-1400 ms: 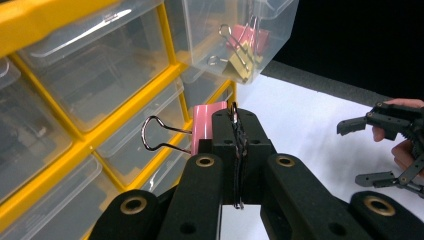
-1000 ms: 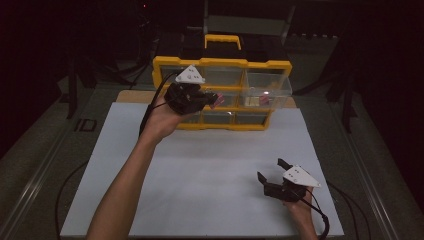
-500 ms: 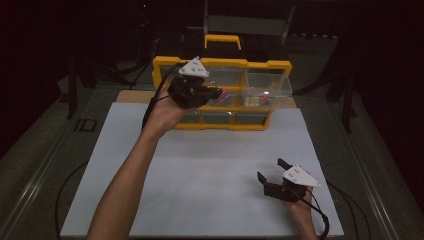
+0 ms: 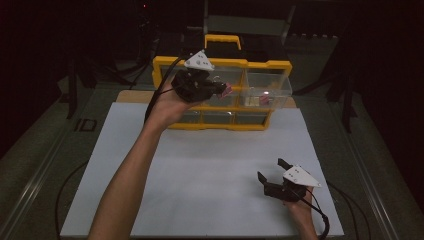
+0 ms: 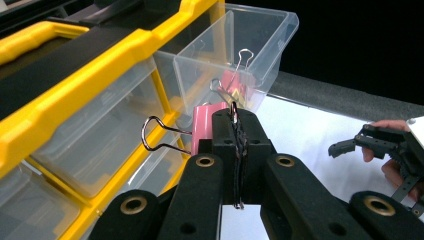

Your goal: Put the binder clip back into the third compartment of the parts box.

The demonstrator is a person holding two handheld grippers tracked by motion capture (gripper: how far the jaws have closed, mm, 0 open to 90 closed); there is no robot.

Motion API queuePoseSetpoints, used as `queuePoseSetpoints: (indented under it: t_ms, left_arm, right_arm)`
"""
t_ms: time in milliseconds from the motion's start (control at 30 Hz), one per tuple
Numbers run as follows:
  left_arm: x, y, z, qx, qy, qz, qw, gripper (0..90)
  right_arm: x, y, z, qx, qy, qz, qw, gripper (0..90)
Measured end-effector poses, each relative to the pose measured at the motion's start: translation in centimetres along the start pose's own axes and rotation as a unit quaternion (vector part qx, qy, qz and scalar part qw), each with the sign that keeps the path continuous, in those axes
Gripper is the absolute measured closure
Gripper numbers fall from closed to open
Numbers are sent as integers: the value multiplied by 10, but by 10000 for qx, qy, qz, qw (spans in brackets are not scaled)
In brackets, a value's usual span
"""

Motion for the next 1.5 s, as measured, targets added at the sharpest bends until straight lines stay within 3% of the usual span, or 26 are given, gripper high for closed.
queuePoseSetpoints:
  t_ms: [900, 1500]
  left_arm:
    - [-5, 32, -11, -35, 0, -114, 9999, 895]
    - [1, 59, -32, -1, -134, -259, 9996, 895]
  right_arm:
    - [1, 0, 0, 0, -3, -14, 10000, 126]
    - [2, 0, 1, 17, -5, -50, 10000, 126]
Point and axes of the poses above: each handheld gripper's, and its own axes: z roughly backward along the jaws, y roughly out of its top, x roughly to its right, the point moved 1 cm from there along -z, roughly forward along the jaws, and after that the axes turned 1 degree about -z, right-handed, at the moved point
